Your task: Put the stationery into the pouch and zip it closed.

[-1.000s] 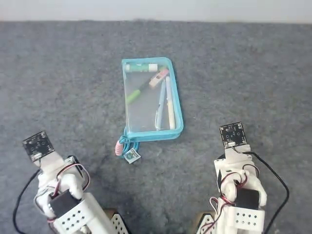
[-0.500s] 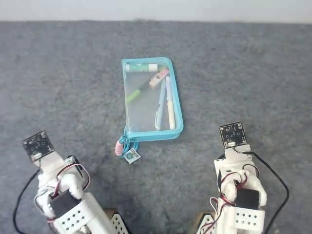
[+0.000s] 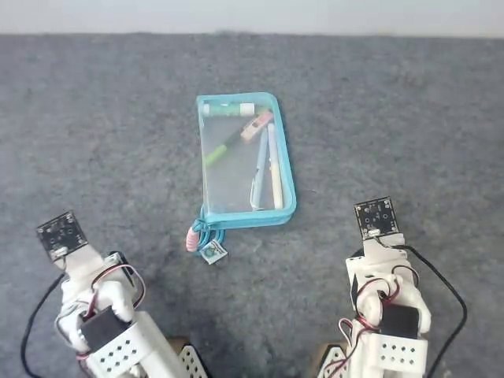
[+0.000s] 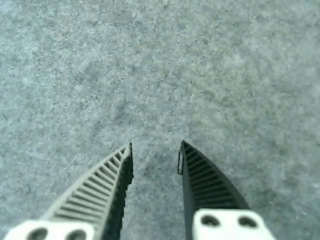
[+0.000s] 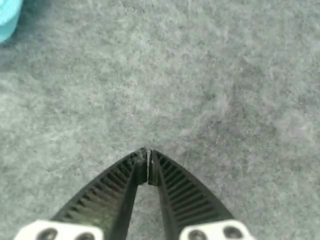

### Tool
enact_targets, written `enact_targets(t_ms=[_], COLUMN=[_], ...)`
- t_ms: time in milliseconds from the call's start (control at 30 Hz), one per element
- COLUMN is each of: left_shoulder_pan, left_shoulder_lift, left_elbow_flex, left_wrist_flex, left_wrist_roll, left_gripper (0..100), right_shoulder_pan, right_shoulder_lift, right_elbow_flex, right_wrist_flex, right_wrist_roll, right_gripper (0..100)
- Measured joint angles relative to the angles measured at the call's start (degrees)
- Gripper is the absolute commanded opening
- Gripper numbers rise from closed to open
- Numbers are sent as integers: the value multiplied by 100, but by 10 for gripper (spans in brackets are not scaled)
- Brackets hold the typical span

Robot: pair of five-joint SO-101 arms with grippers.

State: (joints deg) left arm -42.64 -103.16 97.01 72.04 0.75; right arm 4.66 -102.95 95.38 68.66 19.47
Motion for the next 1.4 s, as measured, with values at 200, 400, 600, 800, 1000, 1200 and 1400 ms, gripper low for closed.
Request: enact_targets(t_ms=[200,400,600,800,1000,1200,1400], left_shoulder_pan=[0,0,0,0,440,3086,4070], left_shoulder_lift=[0,0,0,0,0,0,0], left_elbow_flex=[0,0,0,0,0,0,0], left_wrist_flex=[0,0,0,0,0,0,0], left_wrist_roll=[0,0,0,0,9,9,9], left_gripper=[144,144,144,144,144,144,144], right_shoulder_pan=[0,0,0,0,0,0,0], right_shoulder_lift=[0,0,0,0,0,0,0], right_elbow_flex=[0,0,0,0,0,0,0], right_wrist_flex=[0,0,0,0,0,0,0], right_wrist_roll=[0,0,0,0,0,0,0], right_gripper=[6,6,6,6,6,6,6])
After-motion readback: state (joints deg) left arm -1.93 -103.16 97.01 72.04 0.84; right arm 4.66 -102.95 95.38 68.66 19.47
